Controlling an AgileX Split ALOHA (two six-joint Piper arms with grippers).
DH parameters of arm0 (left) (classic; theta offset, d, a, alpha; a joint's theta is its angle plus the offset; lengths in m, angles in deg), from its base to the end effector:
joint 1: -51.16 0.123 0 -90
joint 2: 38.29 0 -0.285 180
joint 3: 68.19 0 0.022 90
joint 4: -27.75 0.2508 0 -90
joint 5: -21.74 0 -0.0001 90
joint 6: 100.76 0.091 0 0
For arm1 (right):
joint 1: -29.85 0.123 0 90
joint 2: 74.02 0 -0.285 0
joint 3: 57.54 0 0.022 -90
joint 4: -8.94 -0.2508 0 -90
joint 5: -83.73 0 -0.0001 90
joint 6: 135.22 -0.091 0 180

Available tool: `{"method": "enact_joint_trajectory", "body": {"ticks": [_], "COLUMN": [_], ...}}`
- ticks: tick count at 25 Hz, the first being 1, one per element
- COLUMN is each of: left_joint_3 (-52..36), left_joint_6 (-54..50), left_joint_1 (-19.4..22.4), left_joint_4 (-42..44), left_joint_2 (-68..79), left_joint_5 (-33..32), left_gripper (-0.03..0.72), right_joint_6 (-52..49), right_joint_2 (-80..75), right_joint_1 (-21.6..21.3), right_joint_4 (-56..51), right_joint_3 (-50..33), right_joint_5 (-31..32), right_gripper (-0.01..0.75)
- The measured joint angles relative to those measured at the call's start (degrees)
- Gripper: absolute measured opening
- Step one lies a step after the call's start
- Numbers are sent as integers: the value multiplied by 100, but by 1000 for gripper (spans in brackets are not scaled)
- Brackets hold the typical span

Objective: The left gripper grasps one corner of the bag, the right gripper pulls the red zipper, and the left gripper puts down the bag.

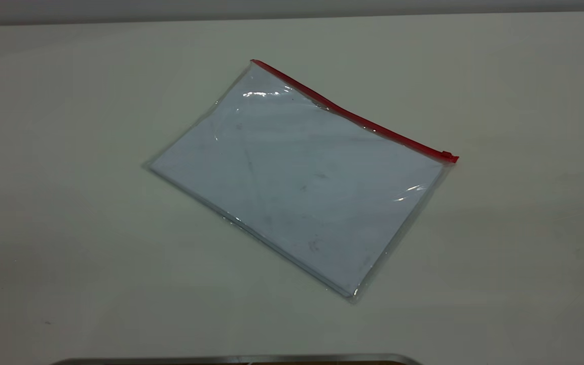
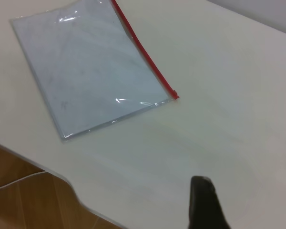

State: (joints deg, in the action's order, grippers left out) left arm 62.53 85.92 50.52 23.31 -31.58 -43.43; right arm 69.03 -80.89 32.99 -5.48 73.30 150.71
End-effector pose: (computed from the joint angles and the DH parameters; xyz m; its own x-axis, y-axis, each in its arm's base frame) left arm -0.0098 -0.0063 0.2679 -0.5086 0.0894 -0.8563 0.1144 0.9928 0.0357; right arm -0.0136 0.0202 0.2680 -0.4282 -0.3329 -0.8401 -0.4035 0.9023 -0.1519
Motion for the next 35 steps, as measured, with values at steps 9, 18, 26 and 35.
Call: {"method": "enact_joint_trajectory", "body": {"ticks": [9,18,26,35], "left_joint_3": [0,0,0,0], "left_joint_6": [-6,-1,-1,-1], "left_joint_1": [0,0,0,0], "left_joint_4": [0,0,0,0], "left_joint_2": [0,0,0,0], "left_joint_5": [0,0,0,0], "left_gripper": [589,589,589,589], "right_joint_6": [0,-755,-1720,-1758], "right_joint_2": [0,0,0,0], "right_joint_1": [-214,-220,-220,-220], "right_joint_4": [0,433,1139,1144], "right_joint_3": [0,-30,-41,-41], "right_joint_5": [0,-101,-180,-191], "right_gripper": [392,331,283,239]}}
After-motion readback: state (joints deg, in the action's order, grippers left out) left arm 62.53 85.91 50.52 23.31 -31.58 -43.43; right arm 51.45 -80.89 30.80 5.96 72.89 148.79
